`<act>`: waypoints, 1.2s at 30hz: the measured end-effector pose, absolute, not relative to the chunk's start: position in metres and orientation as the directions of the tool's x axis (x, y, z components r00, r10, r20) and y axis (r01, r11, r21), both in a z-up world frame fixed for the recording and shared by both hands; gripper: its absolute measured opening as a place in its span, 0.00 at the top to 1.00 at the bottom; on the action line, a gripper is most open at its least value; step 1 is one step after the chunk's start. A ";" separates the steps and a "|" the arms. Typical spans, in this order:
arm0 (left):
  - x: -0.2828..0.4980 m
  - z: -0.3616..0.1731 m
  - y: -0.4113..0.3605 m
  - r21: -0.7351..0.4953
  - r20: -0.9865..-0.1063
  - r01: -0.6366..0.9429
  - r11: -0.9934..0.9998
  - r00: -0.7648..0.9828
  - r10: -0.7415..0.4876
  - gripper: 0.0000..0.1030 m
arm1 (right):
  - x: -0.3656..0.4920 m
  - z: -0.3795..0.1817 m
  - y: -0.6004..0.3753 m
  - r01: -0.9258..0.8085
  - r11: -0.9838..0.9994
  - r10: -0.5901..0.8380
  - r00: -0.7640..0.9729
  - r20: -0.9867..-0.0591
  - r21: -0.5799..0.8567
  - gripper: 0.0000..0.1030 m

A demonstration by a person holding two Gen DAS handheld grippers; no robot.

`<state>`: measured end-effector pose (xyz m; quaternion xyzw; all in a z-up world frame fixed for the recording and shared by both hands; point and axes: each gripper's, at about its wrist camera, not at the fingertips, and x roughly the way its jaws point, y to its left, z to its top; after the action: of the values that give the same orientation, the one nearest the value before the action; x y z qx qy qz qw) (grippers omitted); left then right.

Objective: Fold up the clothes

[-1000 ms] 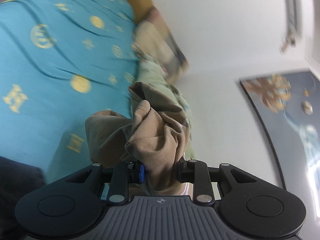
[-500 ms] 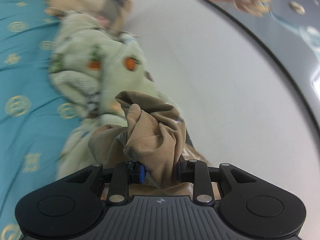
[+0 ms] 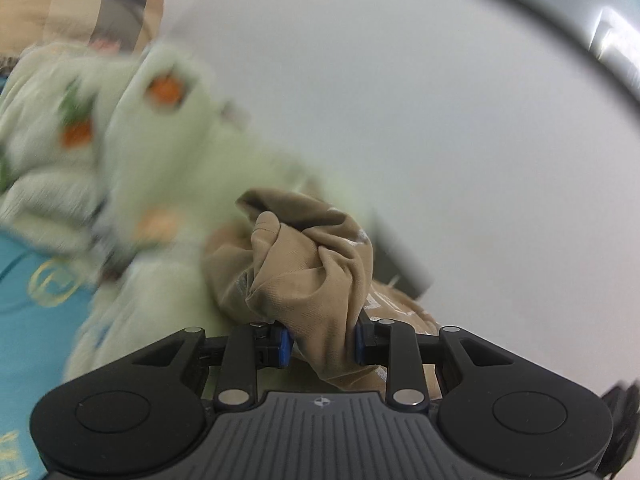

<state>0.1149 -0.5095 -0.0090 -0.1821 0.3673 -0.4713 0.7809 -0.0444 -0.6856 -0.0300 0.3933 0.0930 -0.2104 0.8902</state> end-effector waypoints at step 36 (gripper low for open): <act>-0.203 0.122 -0.277 -0.027 -0.301 0.658 0.752 0.712 -0.634 0.02 | -0.228 0.072 -0.414 0.459 0.873 -0.410 0.873 -0.266 0.162 0.07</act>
<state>-0.2028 -0.2766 0.1218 0.0410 0.1476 -0.3496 0.9243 -0.2279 -0.4145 0.0725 0.1107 0.1123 -0.2259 0.9613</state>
